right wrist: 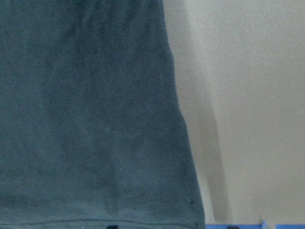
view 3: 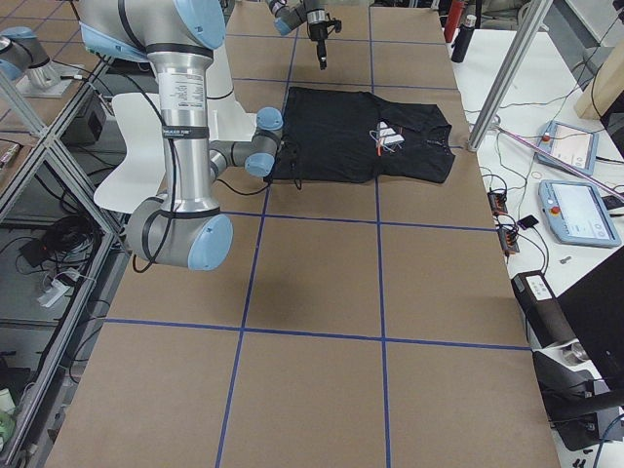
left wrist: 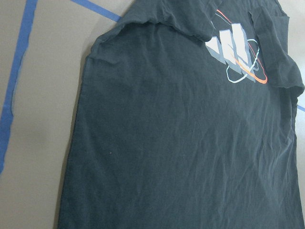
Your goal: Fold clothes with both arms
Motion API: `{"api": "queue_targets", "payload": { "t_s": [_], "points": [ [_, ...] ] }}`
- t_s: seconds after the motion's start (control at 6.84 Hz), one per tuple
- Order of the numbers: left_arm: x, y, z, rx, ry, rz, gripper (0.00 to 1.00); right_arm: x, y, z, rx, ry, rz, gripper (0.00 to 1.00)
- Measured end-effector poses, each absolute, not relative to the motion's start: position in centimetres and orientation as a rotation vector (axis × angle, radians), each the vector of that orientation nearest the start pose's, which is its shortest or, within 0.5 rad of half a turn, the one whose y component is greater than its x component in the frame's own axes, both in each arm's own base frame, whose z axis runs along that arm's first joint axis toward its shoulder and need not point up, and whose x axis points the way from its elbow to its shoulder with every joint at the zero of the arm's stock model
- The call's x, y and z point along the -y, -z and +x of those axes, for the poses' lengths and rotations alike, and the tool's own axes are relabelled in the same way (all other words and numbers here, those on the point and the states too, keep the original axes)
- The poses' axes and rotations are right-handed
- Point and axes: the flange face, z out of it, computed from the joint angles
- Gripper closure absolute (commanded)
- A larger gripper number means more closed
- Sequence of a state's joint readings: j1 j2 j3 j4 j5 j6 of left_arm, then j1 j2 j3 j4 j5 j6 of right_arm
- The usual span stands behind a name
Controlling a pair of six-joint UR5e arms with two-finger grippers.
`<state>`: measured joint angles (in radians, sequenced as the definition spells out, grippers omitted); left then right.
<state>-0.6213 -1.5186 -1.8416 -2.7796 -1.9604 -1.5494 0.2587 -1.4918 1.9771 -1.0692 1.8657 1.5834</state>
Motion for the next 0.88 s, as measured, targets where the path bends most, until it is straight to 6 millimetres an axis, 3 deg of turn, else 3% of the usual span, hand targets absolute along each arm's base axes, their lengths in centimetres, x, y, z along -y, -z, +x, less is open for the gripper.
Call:
{"api": "queue_targets", "payload": {
  "t_s": [0.88],
  "points": [
    [34.87,-41.51,32.31,-1.437,0.214,0.141,0.0,23.3,-37.35,-47.17,1.003,-0.104,-0.15,0.35]
  ]
}}
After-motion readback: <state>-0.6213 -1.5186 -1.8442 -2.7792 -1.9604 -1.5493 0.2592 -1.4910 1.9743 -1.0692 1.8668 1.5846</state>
